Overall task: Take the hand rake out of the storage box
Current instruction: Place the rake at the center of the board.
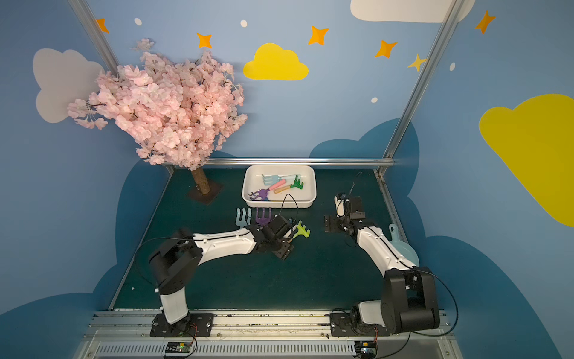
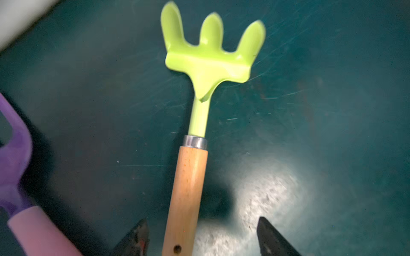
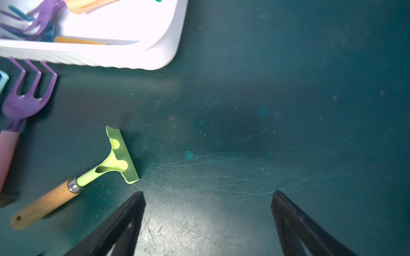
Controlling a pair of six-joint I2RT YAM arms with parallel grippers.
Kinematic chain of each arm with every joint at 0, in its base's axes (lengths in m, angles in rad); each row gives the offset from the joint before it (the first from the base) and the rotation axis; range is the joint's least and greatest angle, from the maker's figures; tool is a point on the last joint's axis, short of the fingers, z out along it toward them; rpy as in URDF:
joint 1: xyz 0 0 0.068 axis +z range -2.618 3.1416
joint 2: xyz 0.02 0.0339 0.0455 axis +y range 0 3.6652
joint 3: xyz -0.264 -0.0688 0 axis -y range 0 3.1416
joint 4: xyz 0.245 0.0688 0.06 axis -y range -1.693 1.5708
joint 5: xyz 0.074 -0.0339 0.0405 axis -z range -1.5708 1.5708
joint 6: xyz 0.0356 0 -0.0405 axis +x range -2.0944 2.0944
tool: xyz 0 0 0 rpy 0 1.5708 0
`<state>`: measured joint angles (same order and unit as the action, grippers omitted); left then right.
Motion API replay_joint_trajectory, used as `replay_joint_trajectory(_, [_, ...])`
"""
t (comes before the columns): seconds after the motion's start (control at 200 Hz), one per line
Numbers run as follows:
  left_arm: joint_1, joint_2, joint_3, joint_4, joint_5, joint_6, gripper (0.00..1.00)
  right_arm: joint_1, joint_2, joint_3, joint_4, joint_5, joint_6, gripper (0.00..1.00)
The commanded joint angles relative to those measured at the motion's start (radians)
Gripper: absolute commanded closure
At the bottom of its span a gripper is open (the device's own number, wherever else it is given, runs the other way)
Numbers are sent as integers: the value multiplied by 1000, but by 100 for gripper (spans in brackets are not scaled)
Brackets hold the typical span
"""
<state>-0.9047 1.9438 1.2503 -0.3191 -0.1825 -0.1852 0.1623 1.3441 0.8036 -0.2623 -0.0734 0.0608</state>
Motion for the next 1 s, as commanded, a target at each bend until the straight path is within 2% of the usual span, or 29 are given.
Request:
replay_joint_trajectory(0.0, [-5, 66, 76, -96, -57, -39, 30, -21, -35, -30, 78, -68, 69, 7])
replay_joint_trajectory(0.105, [-4, 123, 132, -121, -42, -53, 43, -37, -59, -48, 93, -69, 83, 7])
replay_joint_trajectory(0.155, [-6, 148, 159, -147, -51, -70, 58, -48, -73, -62, 109, -82, 91, 7])
replay_joint_trajectory(0.21, [-8, 156, 170, -160, -57, -89, 68, -64, -86, -78, 126, -103, 101, 7])
replay_joint_trajectory(0.295, [-9, 148, 173, -167, -57, -121, 78, -85, -106, -103, 161, -135, 122, 7])
replay_joint_trajectory(0.41, [-9, 126, 186, -206, -95, -205, 87, -103, -115, -123, 191, -162, 146, 7])
replay_joint_trajectory(0.546, [20, 118, 231, -312, -191, -427, 89, -115, -115, -153, 228, -163, 182, 7])
replay_joint_trajectory(0.661, [46, 137, 271, -354, -221, -532, 89, -121, -118, -170, 260, -181, 204, 7])
replay_joint_trajectory(0.786, [72, 176, 308, -364, -195, -580, 88, -123, -129, -190, 283, -188, 224, 7])
replay_joint_trajectory(0.991, [78, 246, 373, -364, -186, -588, 83, -131, -157, -226, 332, -208, 232, 7])
